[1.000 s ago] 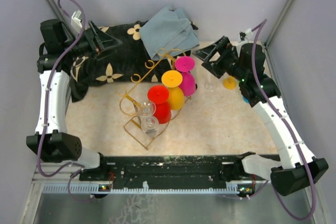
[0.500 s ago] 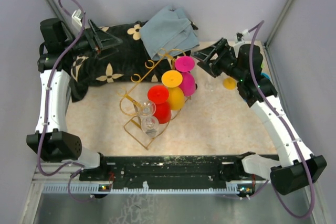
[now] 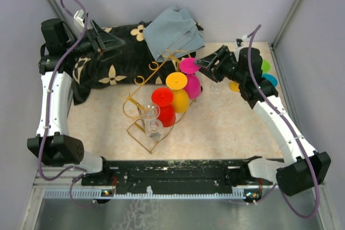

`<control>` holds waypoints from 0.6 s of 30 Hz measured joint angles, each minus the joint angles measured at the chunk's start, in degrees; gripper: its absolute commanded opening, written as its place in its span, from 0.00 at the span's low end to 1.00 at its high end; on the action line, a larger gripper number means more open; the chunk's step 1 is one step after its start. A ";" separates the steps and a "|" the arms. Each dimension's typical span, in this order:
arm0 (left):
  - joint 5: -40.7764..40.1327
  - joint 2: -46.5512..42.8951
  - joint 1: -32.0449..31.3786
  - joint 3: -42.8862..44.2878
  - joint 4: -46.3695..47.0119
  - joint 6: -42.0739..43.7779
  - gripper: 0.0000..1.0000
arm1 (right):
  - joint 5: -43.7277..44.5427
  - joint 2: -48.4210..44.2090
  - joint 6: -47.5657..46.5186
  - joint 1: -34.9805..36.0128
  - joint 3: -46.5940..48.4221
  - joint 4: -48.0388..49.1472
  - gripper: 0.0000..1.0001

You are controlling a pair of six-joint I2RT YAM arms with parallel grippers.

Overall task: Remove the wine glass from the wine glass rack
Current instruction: Pick up the wine glass from the wine rack.

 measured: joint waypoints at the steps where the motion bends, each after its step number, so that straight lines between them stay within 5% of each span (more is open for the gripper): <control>1: 0.02 0.00 0.00 0.00 0.00 0.00 0.99 | -0.07 0.00 -0.04 0.00 -0.04 0.04 0.48; 15: 0.37 0.07 0.00 0.20 -0.44 0.35 0.99 | -1.20 0.00 0.37 0.00 -0.04 1.25 0.00; 18: 0.42 0.09 0.00 0.20 -0.46 0.66 0.99 | -1.31 0.00 0.42 0.00 -0.04 1.27 0.00</control>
